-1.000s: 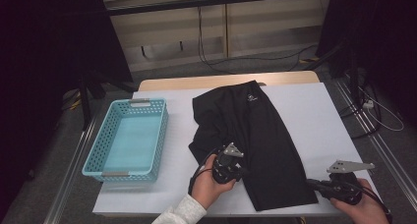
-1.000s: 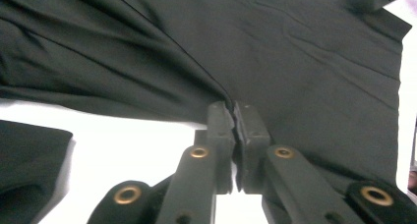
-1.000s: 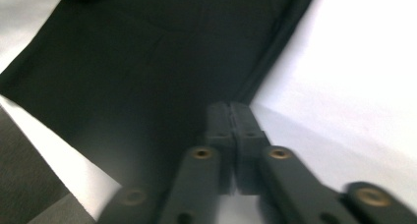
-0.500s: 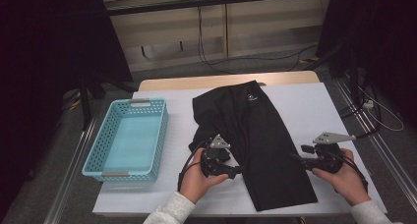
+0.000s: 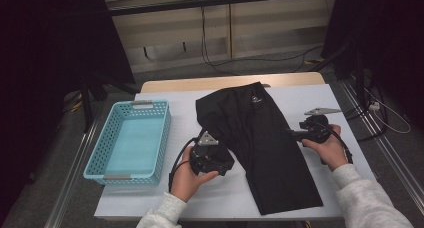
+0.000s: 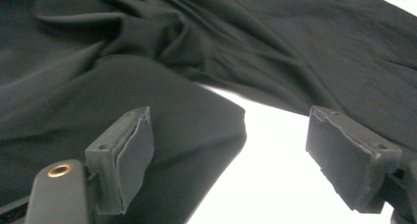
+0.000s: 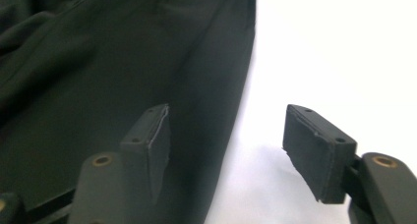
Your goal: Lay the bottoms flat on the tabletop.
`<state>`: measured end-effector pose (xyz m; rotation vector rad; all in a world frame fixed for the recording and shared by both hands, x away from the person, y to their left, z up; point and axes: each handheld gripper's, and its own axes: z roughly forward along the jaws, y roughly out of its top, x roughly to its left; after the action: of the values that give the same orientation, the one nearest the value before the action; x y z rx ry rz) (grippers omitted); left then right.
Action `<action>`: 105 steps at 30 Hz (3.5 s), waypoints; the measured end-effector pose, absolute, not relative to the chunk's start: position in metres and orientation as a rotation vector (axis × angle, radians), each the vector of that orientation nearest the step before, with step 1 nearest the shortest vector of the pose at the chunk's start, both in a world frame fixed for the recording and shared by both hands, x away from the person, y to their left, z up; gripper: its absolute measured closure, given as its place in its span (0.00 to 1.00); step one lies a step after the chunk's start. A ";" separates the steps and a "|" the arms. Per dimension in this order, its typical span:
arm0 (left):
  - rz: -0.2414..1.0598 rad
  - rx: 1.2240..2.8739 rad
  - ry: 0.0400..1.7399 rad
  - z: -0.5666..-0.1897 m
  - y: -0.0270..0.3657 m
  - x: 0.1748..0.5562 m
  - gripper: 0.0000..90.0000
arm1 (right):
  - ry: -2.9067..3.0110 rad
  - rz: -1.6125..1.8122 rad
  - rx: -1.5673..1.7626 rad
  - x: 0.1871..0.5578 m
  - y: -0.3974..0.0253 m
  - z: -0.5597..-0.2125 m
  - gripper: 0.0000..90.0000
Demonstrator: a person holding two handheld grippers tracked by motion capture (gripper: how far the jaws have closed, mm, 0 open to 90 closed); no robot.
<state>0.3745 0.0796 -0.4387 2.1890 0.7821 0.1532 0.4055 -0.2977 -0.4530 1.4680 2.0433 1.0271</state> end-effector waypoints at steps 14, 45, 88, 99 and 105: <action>0.202 2.179 0.825 -0.438 0.092 0.380 0.17 | 2.022 0.984 1.546 0.446 -0.290 -0.461 0.56; 0.226 2.166 0.824 -0.437 0.091 0.383 0.18 | 2.019 1.048 1.649 0.446 -0.312 -0.466 1.00; 0.220 2.160 0.843 -0.439 0.095 0.390 0.18 | 1.864 1.024 1.757 0.465 -0.354 -0.468 1.00; 0.220 2.166 0.826 -0.437 0.090 0.389 0.18 | 1.902 1.029 1.724 0.439 -0.357 -0.466 0.73; 0.213 2.171 0.817 -0.436 0.087 0.389 0.18 | 1.967 1.039 1.692 0.407 -0.349 -0.464 0.74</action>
<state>0.3890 0.0872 -0.4363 2.1709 0.8175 0.2134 0.4067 -0.3488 -0.4642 1.6923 1.9675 1.0389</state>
